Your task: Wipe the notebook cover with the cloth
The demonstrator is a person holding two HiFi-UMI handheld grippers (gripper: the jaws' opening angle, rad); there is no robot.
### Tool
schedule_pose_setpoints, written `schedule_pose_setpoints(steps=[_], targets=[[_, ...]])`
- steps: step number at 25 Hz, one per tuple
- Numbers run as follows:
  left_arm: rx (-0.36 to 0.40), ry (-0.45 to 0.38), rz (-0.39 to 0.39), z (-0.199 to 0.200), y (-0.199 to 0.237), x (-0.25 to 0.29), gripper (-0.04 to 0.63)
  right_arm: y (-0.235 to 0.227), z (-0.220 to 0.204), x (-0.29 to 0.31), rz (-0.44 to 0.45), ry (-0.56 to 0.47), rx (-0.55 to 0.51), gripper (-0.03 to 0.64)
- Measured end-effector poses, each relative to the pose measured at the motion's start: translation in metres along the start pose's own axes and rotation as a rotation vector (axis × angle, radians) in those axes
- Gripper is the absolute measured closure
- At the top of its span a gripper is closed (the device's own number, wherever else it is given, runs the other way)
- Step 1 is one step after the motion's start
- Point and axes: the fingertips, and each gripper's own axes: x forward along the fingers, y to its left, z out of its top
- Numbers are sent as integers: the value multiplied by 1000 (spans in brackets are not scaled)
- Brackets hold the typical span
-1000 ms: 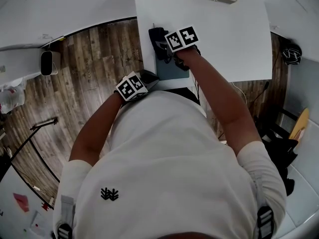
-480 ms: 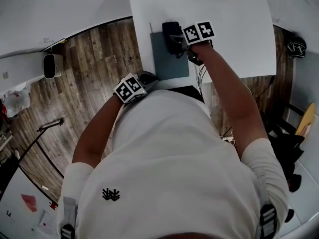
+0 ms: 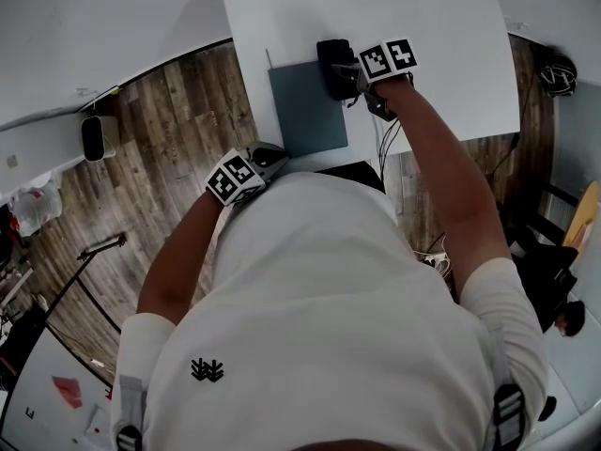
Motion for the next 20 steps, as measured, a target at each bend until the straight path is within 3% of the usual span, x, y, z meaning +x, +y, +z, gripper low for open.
schedule_pose_setpoints(steps=[5,14,20], targets=[[-9,1,-3,-1,-1,0,589,-28,-4,-14,-86,-7,-18,557],[-60,11,7,2,1,-1,589,-41,-18,-37,-157,-62,-77,557],[-89,-75,29,23,4,-19,589,-34,-49,-53,-251,-93,-114,557]])
